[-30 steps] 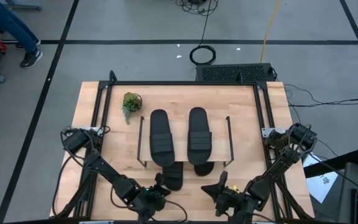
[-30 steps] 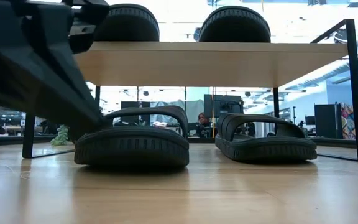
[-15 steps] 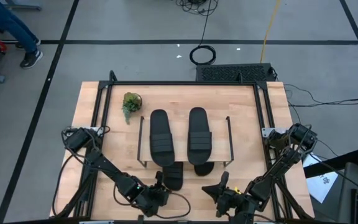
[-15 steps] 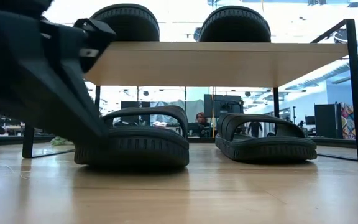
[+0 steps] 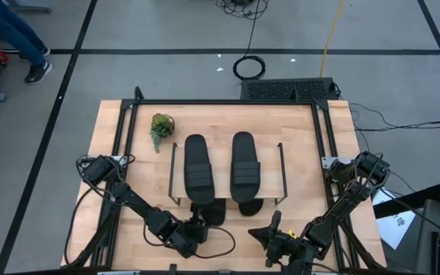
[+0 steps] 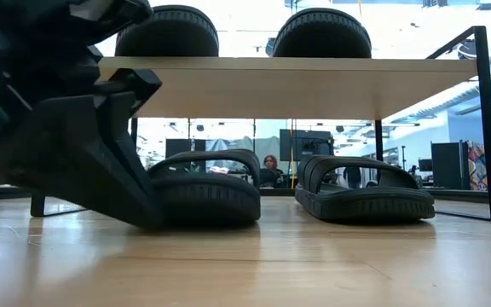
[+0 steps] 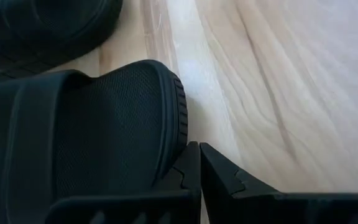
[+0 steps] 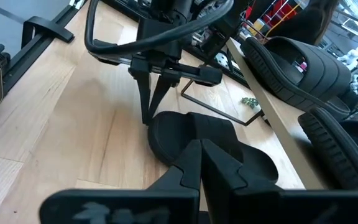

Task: Pick and place slides into the shelf
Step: Put the black slipper under the shelf, then return to Home Position

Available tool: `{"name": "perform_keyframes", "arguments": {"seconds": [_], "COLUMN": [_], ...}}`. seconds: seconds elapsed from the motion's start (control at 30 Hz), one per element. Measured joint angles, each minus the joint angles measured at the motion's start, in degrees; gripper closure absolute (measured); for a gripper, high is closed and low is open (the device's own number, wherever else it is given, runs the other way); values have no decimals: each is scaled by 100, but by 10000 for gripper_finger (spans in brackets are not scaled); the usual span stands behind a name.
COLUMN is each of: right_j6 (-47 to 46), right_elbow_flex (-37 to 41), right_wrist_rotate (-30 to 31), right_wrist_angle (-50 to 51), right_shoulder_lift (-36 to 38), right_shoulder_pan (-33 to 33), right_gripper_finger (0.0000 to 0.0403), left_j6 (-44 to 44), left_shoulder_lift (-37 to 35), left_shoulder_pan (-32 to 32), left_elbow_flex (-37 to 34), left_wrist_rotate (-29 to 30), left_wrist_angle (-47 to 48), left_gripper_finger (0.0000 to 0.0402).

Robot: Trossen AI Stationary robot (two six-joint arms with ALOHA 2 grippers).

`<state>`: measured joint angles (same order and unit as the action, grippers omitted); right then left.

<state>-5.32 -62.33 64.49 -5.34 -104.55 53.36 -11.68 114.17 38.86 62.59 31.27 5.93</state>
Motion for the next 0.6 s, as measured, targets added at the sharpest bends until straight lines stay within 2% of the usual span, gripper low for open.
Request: {"name": "perform_keyframes", "arguments": {"seconds": [0.27,0.4,0.5,0.6], "right_j6": [-7,-65,-58,-2], "right_elbow_flex": [-2,-2,-4,-4], "right_wrist_rotate": [-5,-59,-521,-1364], "right_wrist_angle": [2,2,2,-41], "right_shoulder_lift": [0,0,0,0], "right_shoulder_pan": [0,0,0,-4], "right_gripper_finger": [403,403,403,403], "left_j6": [59,110,349,793], "left_shoulder_lift": [0,0,0,-68], "left_shoulder_pan": [-179,-274,-212,-43], "left_elbow_flex": [0,0,0,0], "left_wrist_rotate": [181,-34,-238,-556], "left_wrist_angle": [-13,-15,-15,-2], "left_gripper_finger": [401,401,401,401]}}
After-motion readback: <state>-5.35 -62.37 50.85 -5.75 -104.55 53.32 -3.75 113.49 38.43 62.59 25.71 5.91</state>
